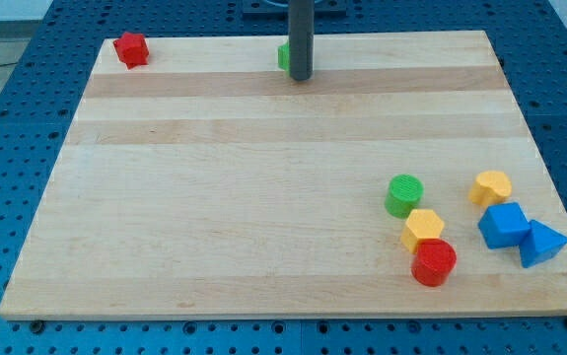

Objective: Move the green star to the top center of the board

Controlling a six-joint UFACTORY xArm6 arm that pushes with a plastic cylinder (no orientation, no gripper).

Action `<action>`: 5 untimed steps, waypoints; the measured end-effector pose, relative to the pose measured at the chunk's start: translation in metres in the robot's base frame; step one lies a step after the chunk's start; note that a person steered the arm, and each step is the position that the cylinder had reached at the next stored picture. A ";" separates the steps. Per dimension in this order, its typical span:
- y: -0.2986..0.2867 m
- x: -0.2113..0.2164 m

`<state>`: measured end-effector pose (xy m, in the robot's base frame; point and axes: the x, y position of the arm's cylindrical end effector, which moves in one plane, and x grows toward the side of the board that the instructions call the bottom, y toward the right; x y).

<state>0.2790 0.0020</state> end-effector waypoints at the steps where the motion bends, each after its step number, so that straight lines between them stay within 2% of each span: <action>1: -0.015 0.000; 5: -0.020 -0.012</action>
